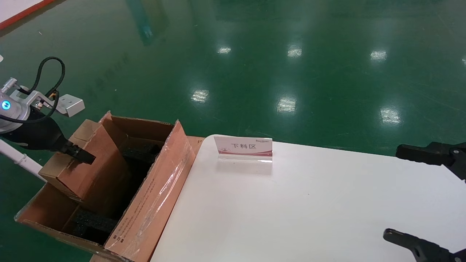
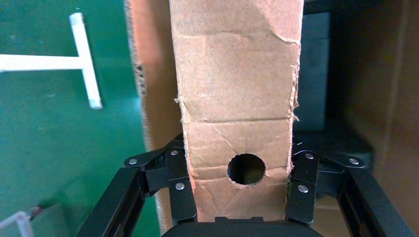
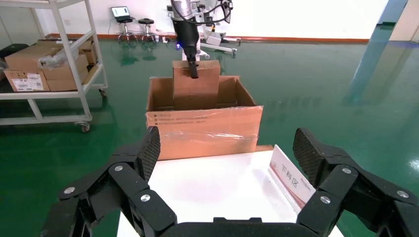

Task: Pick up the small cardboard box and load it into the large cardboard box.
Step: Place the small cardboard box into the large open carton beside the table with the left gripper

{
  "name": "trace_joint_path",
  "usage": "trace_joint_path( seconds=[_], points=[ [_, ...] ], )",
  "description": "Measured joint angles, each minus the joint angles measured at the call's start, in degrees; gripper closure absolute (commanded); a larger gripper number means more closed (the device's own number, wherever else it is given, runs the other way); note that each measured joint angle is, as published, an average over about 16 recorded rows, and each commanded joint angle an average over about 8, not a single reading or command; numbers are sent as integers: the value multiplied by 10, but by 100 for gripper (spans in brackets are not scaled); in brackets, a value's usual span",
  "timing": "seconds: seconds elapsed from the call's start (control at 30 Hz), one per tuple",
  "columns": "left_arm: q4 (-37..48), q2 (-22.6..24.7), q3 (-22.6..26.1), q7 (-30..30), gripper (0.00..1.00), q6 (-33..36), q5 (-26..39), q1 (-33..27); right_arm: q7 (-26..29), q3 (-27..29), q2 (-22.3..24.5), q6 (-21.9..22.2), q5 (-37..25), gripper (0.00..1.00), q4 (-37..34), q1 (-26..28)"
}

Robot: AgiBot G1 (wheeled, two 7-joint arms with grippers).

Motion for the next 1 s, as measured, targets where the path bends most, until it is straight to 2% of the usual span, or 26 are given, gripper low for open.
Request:
trace_joint_path(
  seconds=[0.4,1.0],
  points=[
    [-38,-1,16,-46,100,-45,45,16,0,0,0,0,0,0,0,0],
    [-149,-17,46,-169,100,-86,132,29,0,-1,0,0,1,0,0,0]
  ],
)
